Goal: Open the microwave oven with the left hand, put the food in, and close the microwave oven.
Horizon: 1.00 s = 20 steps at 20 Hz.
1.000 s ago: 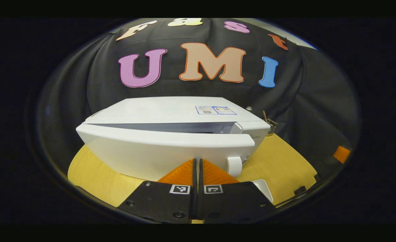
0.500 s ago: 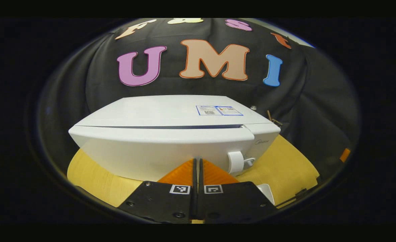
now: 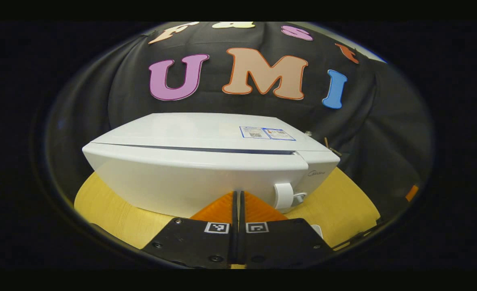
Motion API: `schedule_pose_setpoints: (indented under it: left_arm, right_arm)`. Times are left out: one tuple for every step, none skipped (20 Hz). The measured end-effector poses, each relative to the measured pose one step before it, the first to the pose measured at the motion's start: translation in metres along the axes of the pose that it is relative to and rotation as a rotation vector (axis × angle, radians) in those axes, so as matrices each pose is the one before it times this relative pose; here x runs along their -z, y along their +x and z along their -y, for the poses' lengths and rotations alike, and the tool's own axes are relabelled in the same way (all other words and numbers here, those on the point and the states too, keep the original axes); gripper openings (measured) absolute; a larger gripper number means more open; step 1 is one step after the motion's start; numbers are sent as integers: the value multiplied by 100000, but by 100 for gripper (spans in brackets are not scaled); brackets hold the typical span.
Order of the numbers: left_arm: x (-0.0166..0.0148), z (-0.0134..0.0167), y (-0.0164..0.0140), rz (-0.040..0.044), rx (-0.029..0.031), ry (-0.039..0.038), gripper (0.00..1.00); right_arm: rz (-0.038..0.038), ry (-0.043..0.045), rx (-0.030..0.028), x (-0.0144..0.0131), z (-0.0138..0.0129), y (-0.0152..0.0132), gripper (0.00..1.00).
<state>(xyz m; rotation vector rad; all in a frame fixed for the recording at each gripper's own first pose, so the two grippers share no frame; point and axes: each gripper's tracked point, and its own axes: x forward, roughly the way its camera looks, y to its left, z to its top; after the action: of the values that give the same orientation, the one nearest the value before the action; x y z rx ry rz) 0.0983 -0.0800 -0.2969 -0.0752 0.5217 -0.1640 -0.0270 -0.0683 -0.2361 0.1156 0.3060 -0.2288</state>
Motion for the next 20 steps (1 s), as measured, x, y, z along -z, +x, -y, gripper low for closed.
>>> schedule_pose_setpoints:
  left_arm:
    - [-78, -19, 25, 79, -136, -258, 0]
    - [34, -1, 18, 136, -168, -198, 1]
    - [-41, -45, 5, 182, -362, -326, 1]
    - [-19, -5, 113, 253, -328, -338, 1]
    - [-148, -16, 37, 441, -146, -11, 0]
    - [34, -88, 54, 146, -392, 188, 1]
    - [-40, 23, 13, 162, 72, -90, 1]
    - [-143, -6, 200, 650, 330, -651, 0]
    - [-275, 48, 449, 1024, 773, -901, 0]
    - [189, -146, 380, -2252, 1370, -1612, 1]
    - [739, 758, 90, -3252, 2269, -3851, 1]
    - [390, 159, 217, -1818, 2084, -3102, 1]
    - [387, 58, 322, -1968, 895, -1638, 1]
    - [383, -10, 6, -1367, -72, -494, 1]
    - [-131, -36, 51, 421, -389, 608, 1]
    - [35, 30, -594, -390, -427, 836, 1]
    - [-33, -24, -111, 3, -455, 444, 0]
    - [69, 81, 123, -15, -316, -35, 1]
    - [6, -19, -94, -333, -367, 8, 0]
    - [-111, -154, -117, 678, -981, 785, 1]
  right_arm:
    - [120, 12, -306, -36, -55, 57, 92]
    - [2, 55, -354, -52, -97, 58, 92]
    - [-38, 28, -255, 16, -5, 211, 92]
    - [-67, -28, -132, -49, -6, 60, 92]
    - [-59, -176, -80, 17, -11, 129, 92]
    - [-155, -500, 229, -14, 72, 47, 92]
    - [-16, -523, 388, -39, 95, 19, 92]
    - [67, -216, 243, -115, 91, 6, 92]
    - [-154, -79, 8, 61, -57, 29, 92]
    - [-396, 30, 11, 107, 41, -27, 92]
    - [-609, 0, -252, 2, -109, -845, 92]
    - [-579, -77, -173, 85, -56, -129, 92]
    - [-406, -278, -163, 149, 8, -162, 92]
    - [-54, -398, 12, 36, 39, -153, 92]
    - [-38, -229, -85, 63, 44, -117, 92]
    - [-119, -54, -80, 53, -6, -211, 92]
    - [-13, -82, -5, 2, 62, -206, 92]
    - [32, -127, 8, -20, 58, -73, 92]
    - [-33, 36, 35, 90, 61, -22, 92]
    - [24, 117, -209, -26, -15, -132, 92]
